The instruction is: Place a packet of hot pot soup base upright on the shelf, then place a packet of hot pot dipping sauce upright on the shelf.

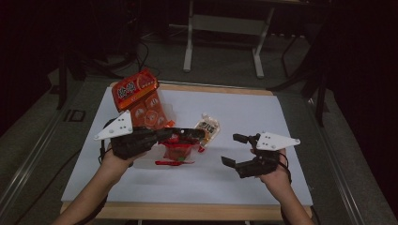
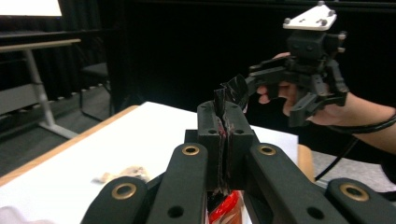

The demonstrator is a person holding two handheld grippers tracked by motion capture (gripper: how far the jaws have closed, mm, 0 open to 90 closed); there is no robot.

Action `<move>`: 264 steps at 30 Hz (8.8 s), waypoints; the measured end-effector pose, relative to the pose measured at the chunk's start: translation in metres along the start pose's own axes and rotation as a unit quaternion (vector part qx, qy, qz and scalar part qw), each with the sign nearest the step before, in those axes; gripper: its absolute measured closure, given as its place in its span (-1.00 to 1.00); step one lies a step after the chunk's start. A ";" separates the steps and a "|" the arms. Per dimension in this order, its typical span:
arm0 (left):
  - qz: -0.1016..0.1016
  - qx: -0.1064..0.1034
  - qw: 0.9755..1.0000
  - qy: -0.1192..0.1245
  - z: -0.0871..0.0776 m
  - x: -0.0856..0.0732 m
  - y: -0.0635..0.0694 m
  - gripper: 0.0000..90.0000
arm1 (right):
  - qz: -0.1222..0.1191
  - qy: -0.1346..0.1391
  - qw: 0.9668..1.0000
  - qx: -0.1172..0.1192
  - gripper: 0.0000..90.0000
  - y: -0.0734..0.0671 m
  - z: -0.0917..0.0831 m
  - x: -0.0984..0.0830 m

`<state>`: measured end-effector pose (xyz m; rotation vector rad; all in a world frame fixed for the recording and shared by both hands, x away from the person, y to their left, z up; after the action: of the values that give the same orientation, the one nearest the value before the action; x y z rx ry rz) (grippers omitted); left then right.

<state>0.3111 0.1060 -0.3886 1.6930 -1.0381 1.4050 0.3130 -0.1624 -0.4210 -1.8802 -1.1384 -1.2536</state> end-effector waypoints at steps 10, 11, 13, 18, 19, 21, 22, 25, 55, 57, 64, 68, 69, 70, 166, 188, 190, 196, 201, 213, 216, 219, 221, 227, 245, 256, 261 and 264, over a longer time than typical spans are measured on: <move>0.017 0.033 0.999 0.025 -0.030 -0.009 -0.027 0.96 | 0.001 -0.004 1.000 -0.001 -0.70 0.003 0.000 -0.006; 0.018 0.033 0.999 0.027 -0.033 -0.010 -0.029 0.96 | 0.005 -0.003 1.000 0.002 -0.70 0.003 0.000 -0.007; 0.015 0.039 0.999 0.030 -0.038 -0.013 -0.034 0.96 | 0.004 -0.006 1.000 0.001 -0.70 0.003 0.001 -0.008; 0.015 0.046 0.998 0.030 -0.046 -0.021 -0.041 0.96 | 0.008 -0.007 1.000 0.003 -0.69 0.004 0.002 -0.011; 0.014 0.044 0.998 0.030 -0.047 -0.023 -0.043 0.96 | 0.010 -0.006 1.000 0.005 -0.69 0.004 0.002 -0.011; 0.010 0.051 0.998 0.031 -0.049 -0.028 -0.047 0.96 | 0.011 -0.007 1.000 0.005 -0.69 0.004 0.002 -0.012; 0.008 0.049 0.998 0.033 -0.050 -0.030 -0.048 0.96 | 0.011 -0.007 1.000 0.005 -0.69 0.004 0.002 -0.012; 0.004 0.057 0.998 0.034 -0.052 -0.035 -0.054 0.96 | 0.012 -0.006 1.000 0.006 -0.69 0.004 0.003 -0.013; -0.029 0.038 0.999 -0.008 -0.050 -0.099 -0.062 0.95 | 0.024 -0.009 0.999 0.018 -0.68 0.003 0.005 -0.018; -0.032 0.037 0.999 -0.009 -0.050 -0.103 -0.062 0.95 | 0.023 -0.010 1.000 0.017 -0.68 0.004 0.005 -0.018; -0.043 0.040 0.998 -0.016 -0.052 -0.116 -0.064 0.93 | 0.025 -0.013 0.999 0.017 -0.68 0.004 0.006 -0.020; -0.042 0.040 0.998 -0.013 -0.055 -0.120 -0.063 0.93 | 0.025 -0.014 0.999 0.018 -0.68 0.004 0.006 -0.020; -0.042 0.042 0.998 -0.015 -0.055 -0.121 -0.063 0.93 | 0.026 -0.014 0.999 0.019 -0.68 0.004 0.006 -0.020; -0.041 0.045 0.998 -0.017 -0.056 -0.121 -0.064 0.93 | 0.028 -0.015 0.999 0.019 -0.68 0.004 0.006 -0.021; -0.009 -0.028 0.998 -0.047 0.030 -0.094 0.079 -0.91 | 0.089 -0.087 0.985 -0.120 -0.18 0.118 0.100 -0.052; -0.009 -0.027 0.998 -0.050 0.030 -0.101 0.082 -0.91 | 0.134 -0.137 0.967 -0.168 0.01 0.163 0.145 -0.080; -0.010 -0.026 0.998 -0.051 0.030 -0.103 0.082 -0.91 | 0.136 -0.142 0.965 -0.173 0.01 0.166 0.147 -0.082; -0.010 -0.025 0.998 -0.055 0.028 -0.105 0.083 -0.91 | 0.137 -0.150 0.961 -0.187 -0.03 0.173 0.153 -0.087; -0.016 -0.020 0.998 -0.054 0.025 -0.105 0.081 -0.91 | 0.143 -0.160 0.958 -0.189 -0.09 0.177 0.160 -0.093; -0.020 -0.016 0.998 -0.056 0.022 -0.107 0.081 -0.91 | 0.161 -0.184 0.954 -0.176 0.47 0.171 0.172 -0.101; -0.019 -0.017 0.998 -0.057 0.022 -0.107 0.082 -0.91 | 0.155 -0.195 0.953 -0.171 0.88 0.166 0.174 -0.101; -0.019 -0.017 0.998 -0.057 0.023 -0.108 0.082 -0.91 | 0.150 -0.202 0.952 -0.176 0.95 0.165 0.174 -0.099; -0.020 -0.018 0.998 -0.057 0.023 -0.108 0.081 -0.91 | 0.151 -0.197 0.953 -0.175 0.96 0.165 0.172 -0.097; -0.023 -0.018 0.998 -0.058 0.024 -0.109 0.081 -0.91 | 0.145 -0.180 0.958 -0.171 0.98 0.161 0.162 -0.086; -0.034 -0.017 0.998 -0.050 0.027 -0.108 0.080 -0.91 | 0.114 -0.108 0.978 -0.135 0.99 0.127 0.137 -0.035; -0.051 -0.021 0.998 -0.025 0.027 -0.103 0.080 -0.91 | 0.077 -0.077 0.989 -0.102 0.99 0.095 0.133 -0.003; -0.025 -0.015 0.999 -0.032 0.029 -0.104 0.081 -0.88 | 0.054 -0.070 0.992 -0.092 0.99 0.080 0.128 0.008; -0.026 -0.016 0.999 -0.028 0.029 -0.102 0.080 -0.88 | 0.042 -0.068 0.993 -0.091 0.99 0.075 0.123 0.014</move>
<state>0.2421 0.0602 -0.4929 1.7333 -1.0340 1.3075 0.4325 -0.0895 -0.4555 -2.1540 -1.0295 -1.2347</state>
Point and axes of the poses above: each handheld gripper's, and its own axes: z roughly forward along the jaws, x roughly out of its top, y roughly to its right, the point moved 7 cm from there along z, roughly forward along the jaws, and after that the axes turned 2 degrees about -y, right-handed, at the moved point
